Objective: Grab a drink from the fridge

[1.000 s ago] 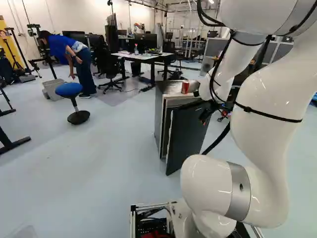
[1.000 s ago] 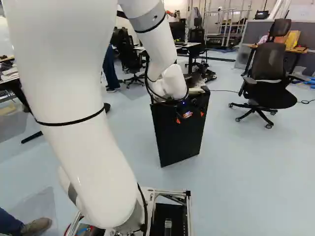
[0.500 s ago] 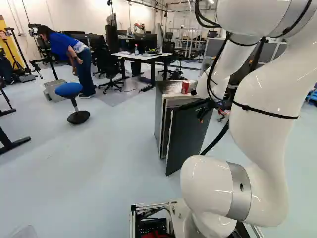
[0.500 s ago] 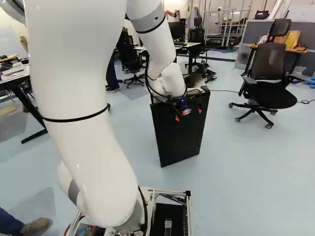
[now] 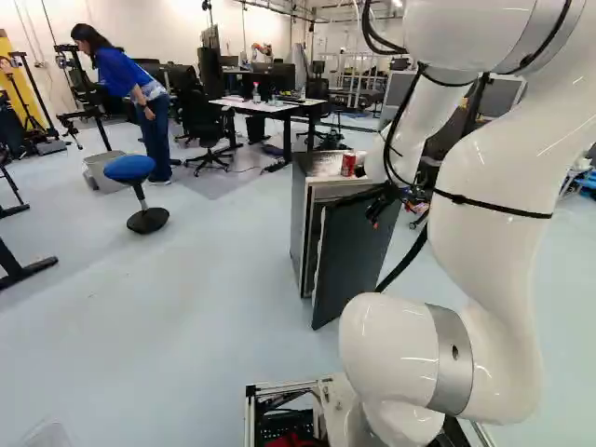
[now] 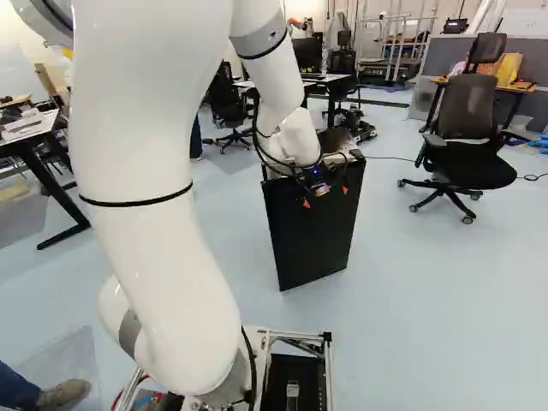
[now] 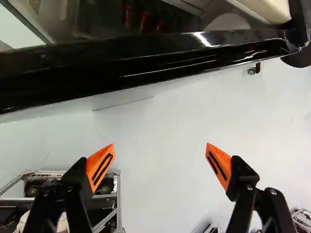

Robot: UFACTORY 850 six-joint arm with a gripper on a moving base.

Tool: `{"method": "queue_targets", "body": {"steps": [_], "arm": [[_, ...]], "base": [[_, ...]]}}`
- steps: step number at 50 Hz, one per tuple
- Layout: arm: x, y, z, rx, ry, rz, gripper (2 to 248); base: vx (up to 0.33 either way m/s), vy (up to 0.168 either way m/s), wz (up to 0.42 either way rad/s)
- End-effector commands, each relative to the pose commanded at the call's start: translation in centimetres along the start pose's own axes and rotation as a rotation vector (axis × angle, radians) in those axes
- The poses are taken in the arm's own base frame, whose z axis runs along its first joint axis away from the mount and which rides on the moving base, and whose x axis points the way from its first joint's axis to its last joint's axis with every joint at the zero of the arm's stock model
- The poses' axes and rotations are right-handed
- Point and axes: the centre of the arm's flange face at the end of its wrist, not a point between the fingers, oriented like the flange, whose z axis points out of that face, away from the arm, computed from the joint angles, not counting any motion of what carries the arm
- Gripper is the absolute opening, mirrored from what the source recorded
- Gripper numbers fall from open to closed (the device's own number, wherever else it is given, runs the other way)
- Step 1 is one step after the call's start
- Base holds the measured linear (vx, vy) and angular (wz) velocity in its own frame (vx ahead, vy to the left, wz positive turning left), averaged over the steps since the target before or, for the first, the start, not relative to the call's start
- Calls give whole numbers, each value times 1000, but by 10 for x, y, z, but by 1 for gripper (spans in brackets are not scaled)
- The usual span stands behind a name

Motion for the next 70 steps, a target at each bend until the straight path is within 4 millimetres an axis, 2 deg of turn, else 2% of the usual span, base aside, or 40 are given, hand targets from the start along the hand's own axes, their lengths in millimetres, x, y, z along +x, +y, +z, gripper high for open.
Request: {"method": "queue_targets", "body": {"steps": [70], "arm": [[71,-14,15,4,53,-71,247]], "base": [[0,0,0]]}}
